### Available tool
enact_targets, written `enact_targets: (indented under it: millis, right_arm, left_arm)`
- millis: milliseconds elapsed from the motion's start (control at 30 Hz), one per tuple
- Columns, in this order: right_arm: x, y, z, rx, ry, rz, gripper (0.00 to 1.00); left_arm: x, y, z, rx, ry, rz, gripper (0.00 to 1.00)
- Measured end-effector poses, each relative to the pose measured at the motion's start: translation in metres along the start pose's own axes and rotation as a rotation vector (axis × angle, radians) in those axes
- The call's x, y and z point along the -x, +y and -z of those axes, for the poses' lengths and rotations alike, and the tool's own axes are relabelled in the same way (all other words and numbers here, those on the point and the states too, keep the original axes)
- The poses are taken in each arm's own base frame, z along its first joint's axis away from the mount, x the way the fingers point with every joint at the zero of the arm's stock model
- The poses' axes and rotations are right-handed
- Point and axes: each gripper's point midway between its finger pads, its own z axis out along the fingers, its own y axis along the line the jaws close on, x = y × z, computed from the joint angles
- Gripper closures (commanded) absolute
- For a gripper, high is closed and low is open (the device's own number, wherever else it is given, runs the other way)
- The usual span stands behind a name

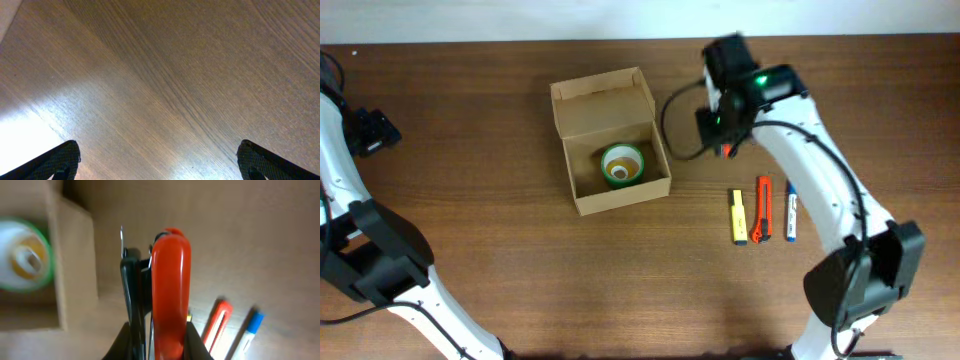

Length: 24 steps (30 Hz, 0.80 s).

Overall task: Pack container
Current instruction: 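Place the stapler into the box beside the tapes, release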

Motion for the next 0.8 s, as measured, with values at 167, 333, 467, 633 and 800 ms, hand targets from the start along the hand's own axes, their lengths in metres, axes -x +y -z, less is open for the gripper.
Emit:
enact_targets:
  millis: [167,333,467,633,800]
  right_arm:
    - [0.079,0.005,0.092,0.086,-0.319,-0.257,0.96]
    - [0.087,0.068,0.109,0.267,-0.337,-0.396,0.96]
    - [0.050,0.160,0.055,0.338,-0.143,-0.175,0.96]
    - [-0.007,0.195,-0.005,0.300,0.096,0.074,0.96]
    - [-0.006,0.192,-0.009,0.290,0.096,0.067,0.96]
  left_arm:
    - [0.000,0.000,0.000,0.000,0.000,0.000,0.00]
    - [0.000,0.000,0.000,0.000,0.000,0.000,0.00]
    - [0.000,0.000,0.000,0.000,0.000,0.000,0.00]
    - [0.000,0.000,0.000,0.000,0.000,0.000,0.00]
    - [0.000,0.000,0.000,0.000,0.000,0.000,0.00]
